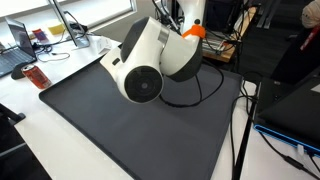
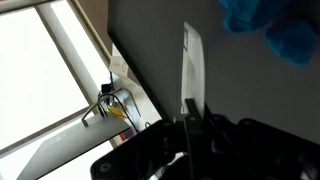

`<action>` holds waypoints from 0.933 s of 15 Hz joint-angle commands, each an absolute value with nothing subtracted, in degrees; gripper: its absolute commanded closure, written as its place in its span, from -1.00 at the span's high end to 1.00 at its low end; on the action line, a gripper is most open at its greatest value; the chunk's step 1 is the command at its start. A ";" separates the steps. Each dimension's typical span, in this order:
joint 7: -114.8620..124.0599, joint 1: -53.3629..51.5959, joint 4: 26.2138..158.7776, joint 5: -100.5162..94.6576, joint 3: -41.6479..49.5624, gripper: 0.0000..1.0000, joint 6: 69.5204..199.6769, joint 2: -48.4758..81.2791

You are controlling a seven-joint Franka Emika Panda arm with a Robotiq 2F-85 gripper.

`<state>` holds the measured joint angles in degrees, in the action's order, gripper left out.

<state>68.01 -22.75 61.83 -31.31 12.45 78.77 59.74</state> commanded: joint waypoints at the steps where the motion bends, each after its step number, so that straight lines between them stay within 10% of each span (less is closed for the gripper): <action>1: 72.96 -24.34 75.65 -33.68 12.65 -0.98 86.12 51.95; 14: 92.87 -20.24 107.00 -48.16 7.66 -0.98 98.42 32.99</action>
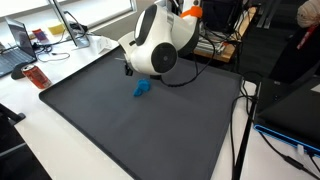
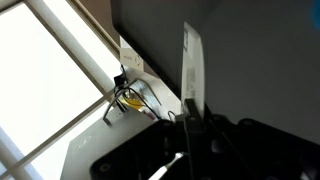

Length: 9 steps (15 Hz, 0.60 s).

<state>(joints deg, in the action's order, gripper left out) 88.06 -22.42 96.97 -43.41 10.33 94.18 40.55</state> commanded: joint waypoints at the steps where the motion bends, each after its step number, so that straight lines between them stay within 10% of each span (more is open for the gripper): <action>1: 94.22 -19.56 109.19 -49.63 6.99 -0.98 99.87 31.30; 9: 97.62 -12.09 116.56 -51.49 2.65 -0.98 112.90 22.95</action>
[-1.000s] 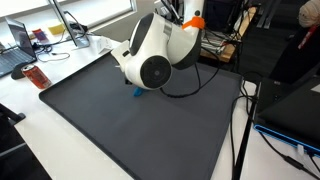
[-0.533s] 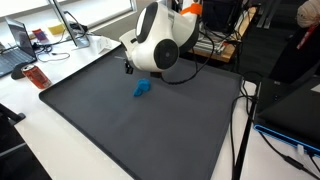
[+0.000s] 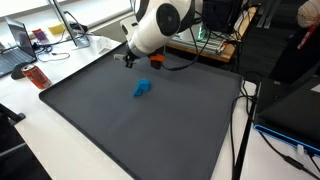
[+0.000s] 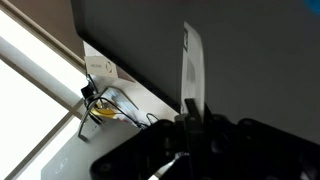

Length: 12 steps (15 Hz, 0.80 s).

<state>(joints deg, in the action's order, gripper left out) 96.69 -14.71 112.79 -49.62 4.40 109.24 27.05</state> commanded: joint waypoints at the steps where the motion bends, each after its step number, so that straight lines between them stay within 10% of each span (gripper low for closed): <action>1: 97.41 -11.56 116.87 -51.87 2.51 -0.98 114.21 22.28; 12: 92.53 -9.03 117.38 -53.63 1.84 -0.98 128.86 20.27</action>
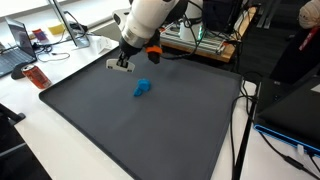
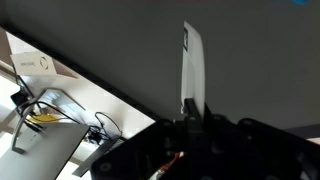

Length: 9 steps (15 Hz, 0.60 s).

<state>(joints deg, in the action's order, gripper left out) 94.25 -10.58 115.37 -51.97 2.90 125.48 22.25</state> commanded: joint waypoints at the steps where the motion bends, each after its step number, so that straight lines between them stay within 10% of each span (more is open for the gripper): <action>1: 91.88 -9.01 117.55 -53.78 1.90 -0.98 129.98 20.09; 9: 84.68 -9.47 117.61 -58.14 2.20 -0.98 135.38 19.50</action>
<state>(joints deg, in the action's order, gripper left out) 88.26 -10.38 115.42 -55.05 2.88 134.19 21.76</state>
